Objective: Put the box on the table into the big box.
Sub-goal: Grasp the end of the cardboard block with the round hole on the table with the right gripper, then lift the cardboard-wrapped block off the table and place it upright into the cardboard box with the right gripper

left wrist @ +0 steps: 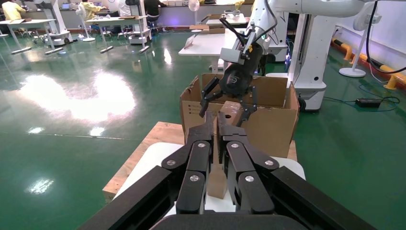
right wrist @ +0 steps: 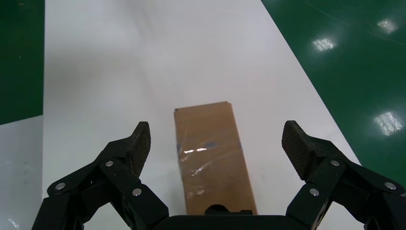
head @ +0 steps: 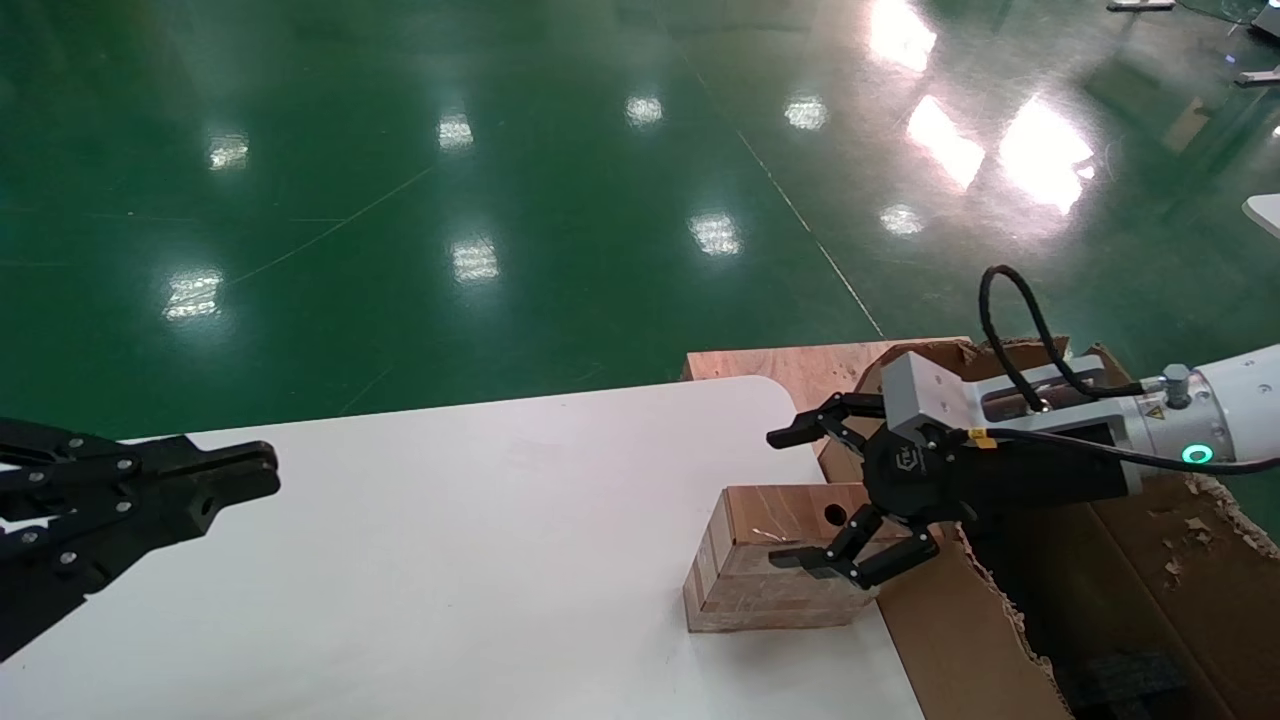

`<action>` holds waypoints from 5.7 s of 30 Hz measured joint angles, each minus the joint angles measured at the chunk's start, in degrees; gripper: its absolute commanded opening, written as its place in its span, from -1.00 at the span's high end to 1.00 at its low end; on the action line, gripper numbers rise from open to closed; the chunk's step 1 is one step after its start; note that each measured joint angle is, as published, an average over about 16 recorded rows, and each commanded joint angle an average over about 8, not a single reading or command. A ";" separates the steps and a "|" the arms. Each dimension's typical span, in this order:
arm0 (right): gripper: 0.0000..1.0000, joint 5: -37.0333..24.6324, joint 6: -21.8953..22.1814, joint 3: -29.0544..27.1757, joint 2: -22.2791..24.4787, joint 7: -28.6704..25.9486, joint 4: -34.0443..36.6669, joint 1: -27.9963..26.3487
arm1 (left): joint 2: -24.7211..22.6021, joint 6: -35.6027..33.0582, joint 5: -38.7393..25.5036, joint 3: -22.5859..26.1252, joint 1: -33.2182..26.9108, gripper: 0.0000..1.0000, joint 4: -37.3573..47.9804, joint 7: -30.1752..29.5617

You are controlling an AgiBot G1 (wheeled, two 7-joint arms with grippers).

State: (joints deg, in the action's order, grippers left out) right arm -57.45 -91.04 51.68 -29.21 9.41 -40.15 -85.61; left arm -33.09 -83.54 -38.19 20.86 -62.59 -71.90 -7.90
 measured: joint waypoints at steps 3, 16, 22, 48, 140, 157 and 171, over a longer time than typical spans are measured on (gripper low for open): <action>-1.00 -0.11 0.01 1.63 -0.38 0.88 1.49 -0.87 | 0.00 0.00 0.00 0.00 0.00 1.00 0.00 0.00; -1.00 1.18 0.07 7.89 -0.30 3.35 4.61 -2.73 | 0.00 0.01 0.01 0.00 0.00 1.00 0.00 0.00; -1.00 1.94 0.71 9.57 0.12 3.61 4.37 -3.21 | 0.00 0.01 0.01 0.00 0.01 1.00 0.01 0.01; -1.00 2.86 2.42 10.58 1.58 2.60 1.71 -4.51 | 0.01 0.03 0.03 0.00 0.02 -0.60 0.04 0.01; 1.00 3.92 1.84 10.67 3.09 -4.54 -0.62 -7.43 | 0.02 0.05 0.04 0.00 0.03 1.00 0.07 0.03; 1.00 9.48 8.83 3.82 25.01 -30.09 -21.26 -20.81 | 0.02 0.05 0.05 0.01 0.03 1.00 0.07 0.03; 1.00 7.66 23.60 11.78 49.52 -39.67 -34.76 -27.40 | 0.02 0.05 0.05 0.01 0.03 1.00 0.07 0.03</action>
State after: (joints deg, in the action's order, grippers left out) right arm -49.79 -67.44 63.47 20.31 -30.26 -74.92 -113.01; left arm -33.07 -83.49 -38.14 20.88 -62.56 -71.83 -7.87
